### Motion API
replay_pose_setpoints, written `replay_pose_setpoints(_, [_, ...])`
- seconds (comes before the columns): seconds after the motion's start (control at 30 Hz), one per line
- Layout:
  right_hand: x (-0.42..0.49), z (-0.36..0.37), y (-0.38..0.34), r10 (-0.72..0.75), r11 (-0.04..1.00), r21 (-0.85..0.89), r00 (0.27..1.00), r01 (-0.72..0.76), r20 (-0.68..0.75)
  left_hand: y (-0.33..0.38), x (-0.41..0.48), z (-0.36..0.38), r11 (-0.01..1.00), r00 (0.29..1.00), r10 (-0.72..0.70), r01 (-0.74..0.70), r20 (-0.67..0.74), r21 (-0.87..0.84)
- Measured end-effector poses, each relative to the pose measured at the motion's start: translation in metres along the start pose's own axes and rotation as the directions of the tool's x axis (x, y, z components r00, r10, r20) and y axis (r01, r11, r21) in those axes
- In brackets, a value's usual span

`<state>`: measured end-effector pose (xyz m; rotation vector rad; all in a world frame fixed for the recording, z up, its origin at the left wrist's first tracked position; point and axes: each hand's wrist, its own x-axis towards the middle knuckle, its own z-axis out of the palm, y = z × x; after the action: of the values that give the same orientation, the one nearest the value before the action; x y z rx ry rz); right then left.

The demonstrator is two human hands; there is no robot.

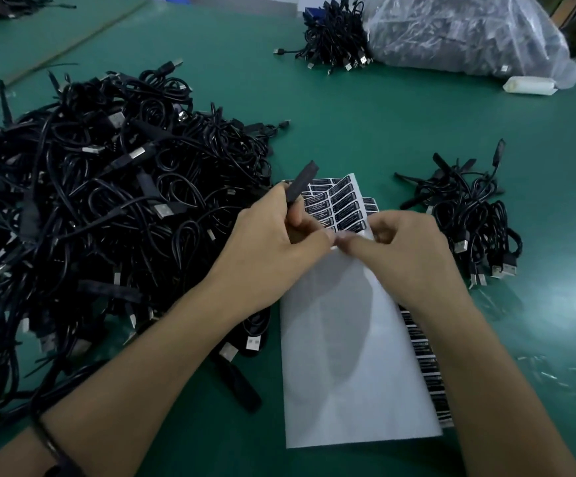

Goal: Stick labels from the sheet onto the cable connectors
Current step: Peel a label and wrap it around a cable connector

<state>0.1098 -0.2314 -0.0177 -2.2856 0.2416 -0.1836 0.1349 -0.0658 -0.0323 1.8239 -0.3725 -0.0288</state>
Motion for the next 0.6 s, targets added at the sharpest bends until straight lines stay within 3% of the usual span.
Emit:
replay_pose_setpoints(0.17, [0.0010, 0.0005, 0.0016, 0.039, 0.953, 0.299, 0.998, -0.050, 0.044, -0.0036, 0.0003, -0.0005, 1.000, 1.000, 0.005, -0.005, 0.003, 0.009])
replay_pose_setpoints(0.27, [-0.0013, 0.0020, -0.0006, 0.000, 0.907, 0.417, 0.989, -0.061, 0.145, -0.0028, 0.0009, -0.0003, 1.000, 1.000, 0.020, -0.020, -0.014, 0.002])
replay_pose_setpoints(0.37, [-0.0002, 0.0027, -0.0024, 0.040, 0.848, 0.518, 0.989, -0.108, 0.141, -0.0006, 0.0010, 0.0003, 0.999, 0.998, 0.038, -0.039, -0.040, -0.029])
replay_pose_setpoints(0.6, [-0.0007, 0.0059, 0.0000, 0.008, 0.862, 0.500, 0.988, -0.086, 0.156, 0.0002, 0.0005, -0.0005, 0.997, 0.996, 0.031, -0.036, -0.081, -0.068])
